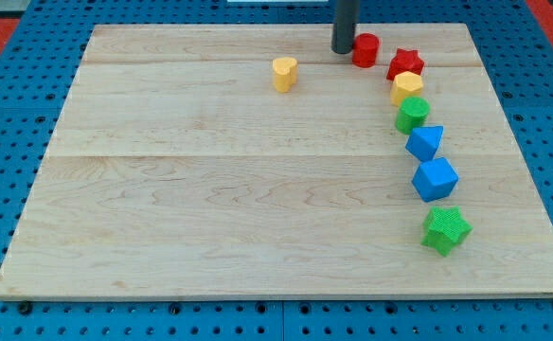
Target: Push the red blocks on the top of hexagon
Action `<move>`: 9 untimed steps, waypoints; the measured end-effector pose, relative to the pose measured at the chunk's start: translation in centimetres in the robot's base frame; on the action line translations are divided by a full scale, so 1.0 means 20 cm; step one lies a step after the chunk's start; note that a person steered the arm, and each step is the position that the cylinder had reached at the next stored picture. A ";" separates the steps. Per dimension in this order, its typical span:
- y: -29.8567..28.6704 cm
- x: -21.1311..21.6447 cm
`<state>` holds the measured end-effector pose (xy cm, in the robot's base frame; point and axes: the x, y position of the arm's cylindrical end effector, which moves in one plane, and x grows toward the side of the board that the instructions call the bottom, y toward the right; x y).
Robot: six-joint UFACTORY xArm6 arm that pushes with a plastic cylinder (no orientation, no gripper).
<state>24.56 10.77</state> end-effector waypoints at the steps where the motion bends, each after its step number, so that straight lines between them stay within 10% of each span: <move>1: 0.15 0.00; 9: 0.16 -0.01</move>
